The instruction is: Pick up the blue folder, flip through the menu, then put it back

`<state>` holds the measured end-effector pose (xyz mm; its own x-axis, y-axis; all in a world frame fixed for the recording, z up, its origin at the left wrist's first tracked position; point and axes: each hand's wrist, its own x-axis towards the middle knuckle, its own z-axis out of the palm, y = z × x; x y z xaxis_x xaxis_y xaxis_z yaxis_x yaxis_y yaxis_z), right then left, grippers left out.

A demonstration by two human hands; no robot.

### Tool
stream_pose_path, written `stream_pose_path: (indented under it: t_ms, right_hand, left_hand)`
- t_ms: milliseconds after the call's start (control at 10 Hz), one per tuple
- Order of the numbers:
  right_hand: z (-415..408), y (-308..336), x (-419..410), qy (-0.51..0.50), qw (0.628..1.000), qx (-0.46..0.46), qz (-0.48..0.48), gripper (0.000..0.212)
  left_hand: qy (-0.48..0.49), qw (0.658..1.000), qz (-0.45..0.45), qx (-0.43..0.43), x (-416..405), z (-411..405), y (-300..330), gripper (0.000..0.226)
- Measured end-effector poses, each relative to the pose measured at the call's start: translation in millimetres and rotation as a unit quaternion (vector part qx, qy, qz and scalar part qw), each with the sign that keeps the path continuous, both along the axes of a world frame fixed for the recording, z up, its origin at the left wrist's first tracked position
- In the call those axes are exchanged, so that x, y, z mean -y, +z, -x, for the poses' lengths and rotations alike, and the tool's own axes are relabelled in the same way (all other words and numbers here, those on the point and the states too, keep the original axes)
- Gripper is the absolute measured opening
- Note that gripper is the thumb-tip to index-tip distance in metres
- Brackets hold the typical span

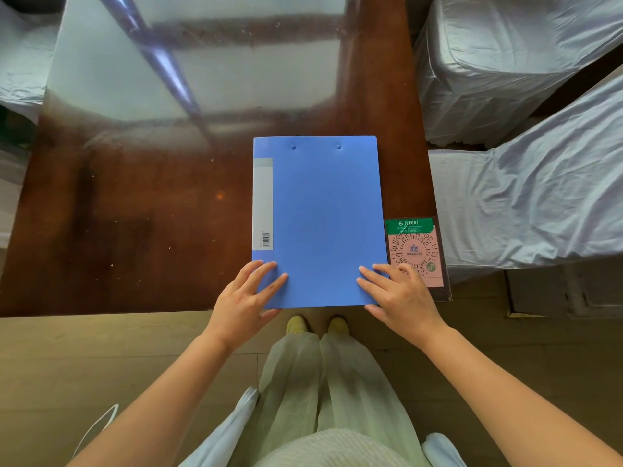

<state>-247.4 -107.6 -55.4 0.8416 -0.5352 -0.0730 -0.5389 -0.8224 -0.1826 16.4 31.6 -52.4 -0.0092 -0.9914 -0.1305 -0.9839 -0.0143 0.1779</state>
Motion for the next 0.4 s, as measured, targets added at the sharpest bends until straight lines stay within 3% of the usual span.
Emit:
stream_pose_path:
  t_ms: [400]
  right_hand:
    - [-6.2,8.4,6.0,0.000,0.999,-0.034,0.005,0.055]
  left_hand:
    - [0.023,0.999,0.011,-0.037,-0.8,1.1,7.5,0.062]
